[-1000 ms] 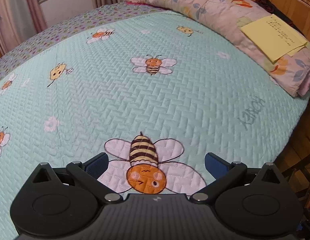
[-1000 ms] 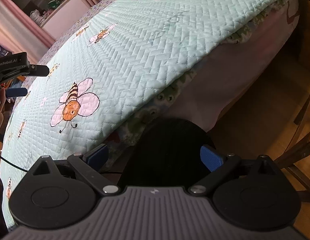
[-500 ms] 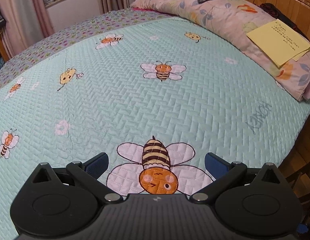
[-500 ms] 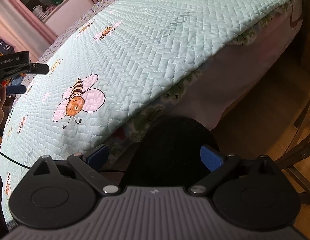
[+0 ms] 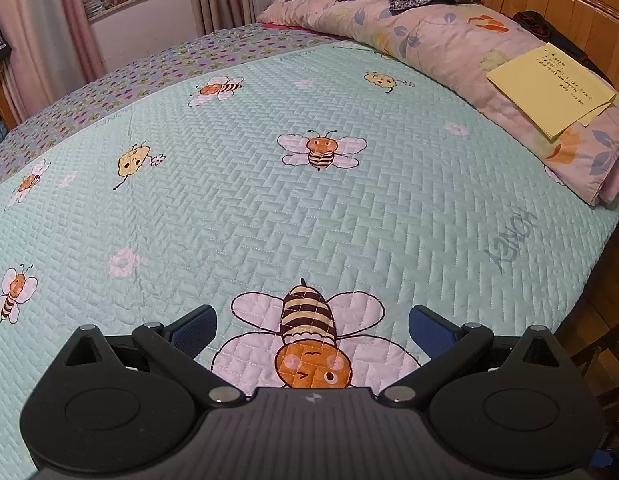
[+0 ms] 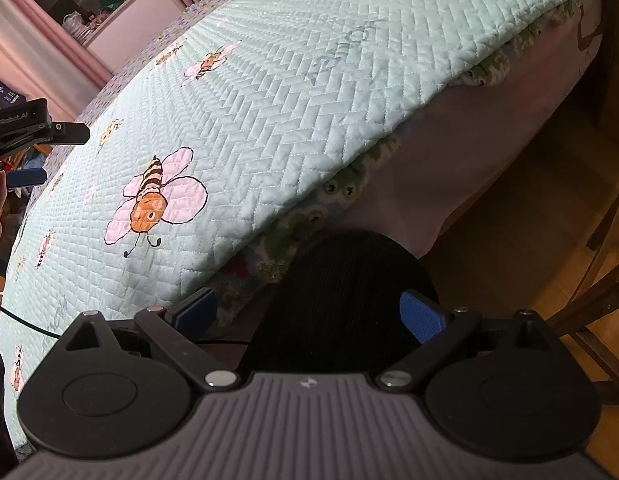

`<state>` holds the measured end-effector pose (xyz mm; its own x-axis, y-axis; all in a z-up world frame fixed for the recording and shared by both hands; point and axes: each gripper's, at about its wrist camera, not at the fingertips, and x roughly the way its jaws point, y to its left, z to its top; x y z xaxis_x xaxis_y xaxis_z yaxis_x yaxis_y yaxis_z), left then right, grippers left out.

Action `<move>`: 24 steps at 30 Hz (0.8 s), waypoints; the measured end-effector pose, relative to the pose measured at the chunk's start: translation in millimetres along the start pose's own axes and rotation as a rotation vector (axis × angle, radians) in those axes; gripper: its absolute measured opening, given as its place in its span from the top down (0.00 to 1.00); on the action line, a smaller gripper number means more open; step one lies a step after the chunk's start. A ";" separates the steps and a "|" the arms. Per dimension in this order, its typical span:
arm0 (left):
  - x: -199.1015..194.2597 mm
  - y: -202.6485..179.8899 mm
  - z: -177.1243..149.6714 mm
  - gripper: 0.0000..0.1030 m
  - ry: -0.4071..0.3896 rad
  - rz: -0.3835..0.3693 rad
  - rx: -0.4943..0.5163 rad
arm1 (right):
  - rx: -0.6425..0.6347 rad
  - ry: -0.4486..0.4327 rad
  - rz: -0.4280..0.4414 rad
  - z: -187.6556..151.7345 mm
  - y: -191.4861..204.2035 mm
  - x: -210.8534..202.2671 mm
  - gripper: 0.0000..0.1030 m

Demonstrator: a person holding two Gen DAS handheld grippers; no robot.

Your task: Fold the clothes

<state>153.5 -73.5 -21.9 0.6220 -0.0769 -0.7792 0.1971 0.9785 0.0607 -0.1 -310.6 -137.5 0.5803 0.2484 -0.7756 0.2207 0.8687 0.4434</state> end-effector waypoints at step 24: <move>-6.2 -2.1 1.4 0.01 -0.022 0.015 0.012 | 0.005 0.002 0.002 0.0 -1.5 -1.0 0.05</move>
<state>150.3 -75.4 -16.3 0.6419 -0.0664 -0.7639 0.1968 0.9772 0.0804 -1.0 -312.1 -137.4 0.5793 0.2513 -0.7754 0.2235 0.8658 0.4476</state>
